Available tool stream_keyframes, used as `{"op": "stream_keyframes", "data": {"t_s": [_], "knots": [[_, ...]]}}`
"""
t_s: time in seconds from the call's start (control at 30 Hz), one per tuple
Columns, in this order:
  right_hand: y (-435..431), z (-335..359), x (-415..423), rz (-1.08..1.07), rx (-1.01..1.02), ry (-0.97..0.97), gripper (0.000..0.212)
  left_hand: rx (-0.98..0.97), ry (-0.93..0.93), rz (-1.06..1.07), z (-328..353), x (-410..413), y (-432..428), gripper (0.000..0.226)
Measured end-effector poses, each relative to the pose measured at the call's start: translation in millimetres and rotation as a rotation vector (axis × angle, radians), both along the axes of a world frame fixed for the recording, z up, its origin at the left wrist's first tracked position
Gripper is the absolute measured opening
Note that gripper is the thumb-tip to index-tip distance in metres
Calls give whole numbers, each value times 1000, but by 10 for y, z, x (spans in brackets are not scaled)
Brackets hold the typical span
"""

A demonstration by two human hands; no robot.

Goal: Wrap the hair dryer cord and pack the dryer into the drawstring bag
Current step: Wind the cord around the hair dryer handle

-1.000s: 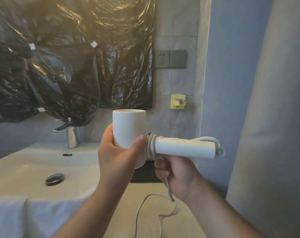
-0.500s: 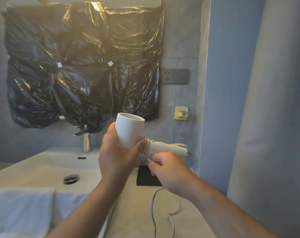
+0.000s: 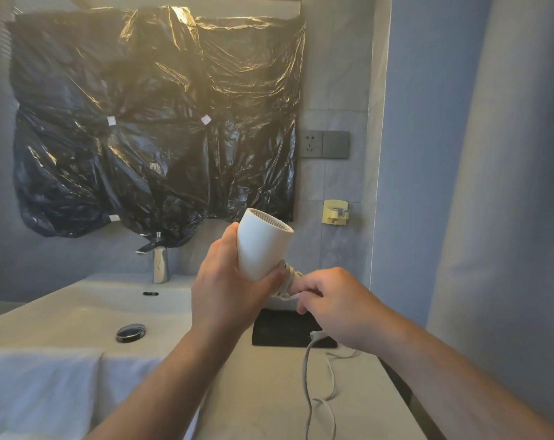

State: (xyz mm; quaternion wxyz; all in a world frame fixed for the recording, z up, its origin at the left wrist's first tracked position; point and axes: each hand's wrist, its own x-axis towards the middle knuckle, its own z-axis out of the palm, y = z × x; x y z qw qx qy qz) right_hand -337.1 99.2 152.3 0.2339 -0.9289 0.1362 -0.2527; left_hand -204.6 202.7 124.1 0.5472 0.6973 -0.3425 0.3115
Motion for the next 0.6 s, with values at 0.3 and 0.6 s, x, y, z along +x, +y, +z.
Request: {"op": "stream_keyframes", "data": {"t_s": [0.3, 0.6], "knots": [[-44, -128, -6, -21, 152, -122, 25, -37, 50, -19, -75, 3, -33, 76], [-133, -4, -54, 56, 46, -58, 19, 72, 44, -70, -126, 69, -32, 71]]}}
